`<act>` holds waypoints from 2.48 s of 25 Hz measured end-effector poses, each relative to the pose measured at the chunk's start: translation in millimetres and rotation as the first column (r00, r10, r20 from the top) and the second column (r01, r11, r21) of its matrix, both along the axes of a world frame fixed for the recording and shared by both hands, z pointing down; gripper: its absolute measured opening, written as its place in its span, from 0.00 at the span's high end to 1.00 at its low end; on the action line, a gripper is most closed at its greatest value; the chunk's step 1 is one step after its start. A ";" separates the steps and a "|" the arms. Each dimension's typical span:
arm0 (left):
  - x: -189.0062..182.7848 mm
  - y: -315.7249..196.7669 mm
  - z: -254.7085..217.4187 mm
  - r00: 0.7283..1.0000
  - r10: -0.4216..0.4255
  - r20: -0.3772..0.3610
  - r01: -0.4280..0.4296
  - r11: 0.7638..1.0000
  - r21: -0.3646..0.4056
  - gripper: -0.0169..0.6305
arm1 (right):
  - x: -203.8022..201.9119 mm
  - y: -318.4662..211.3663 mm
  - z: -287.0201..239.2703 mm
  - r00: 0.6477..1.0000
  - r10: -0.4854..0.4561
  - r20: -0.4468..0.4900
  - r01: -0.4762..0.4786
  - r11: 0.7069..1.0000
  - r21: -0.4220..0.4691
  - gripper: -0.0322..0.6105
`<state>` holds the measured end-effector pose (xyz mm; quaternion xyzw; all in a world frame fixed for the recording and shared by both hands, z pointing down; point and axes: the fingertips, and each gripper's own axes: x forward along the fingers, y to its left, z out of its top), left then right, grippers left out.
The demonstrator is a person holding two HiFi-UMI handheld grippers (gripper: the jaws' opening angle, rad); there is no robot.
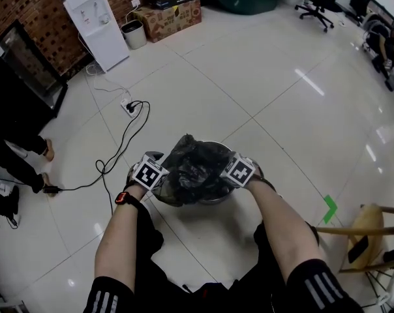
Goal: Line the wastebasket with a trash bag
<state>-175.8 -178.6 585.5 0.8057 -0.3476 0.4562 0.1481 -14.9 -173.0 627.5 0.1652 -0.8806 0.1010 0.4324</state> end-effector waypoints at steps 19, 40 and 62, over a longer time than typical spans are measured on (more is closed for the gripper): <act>105.0 19.3 -90.5 0.962 0.257 -0.088 -0.249 0.964 0.094 0.97 | 2.3 72.8 -54.5 0.936 -0.344 -0.077 0.336 0.937 -0.095 0.69; 123.3 21.6 -75.0 0.956 0.266 -0.126 -0.258 0.963 0.076 0.97 | -44.2 29.5 51.2 0.978 -0.150 -0.144 0.132 0.984 -0.123 0.69; 190.6 55.9 -30.6 0.868 0.492 0.072 -0.497 0.859 0.120 0.86 | 0.8 -20.2 -64.9 0.910 0.351 0.222 -0.215 0.856 -0.470 0.68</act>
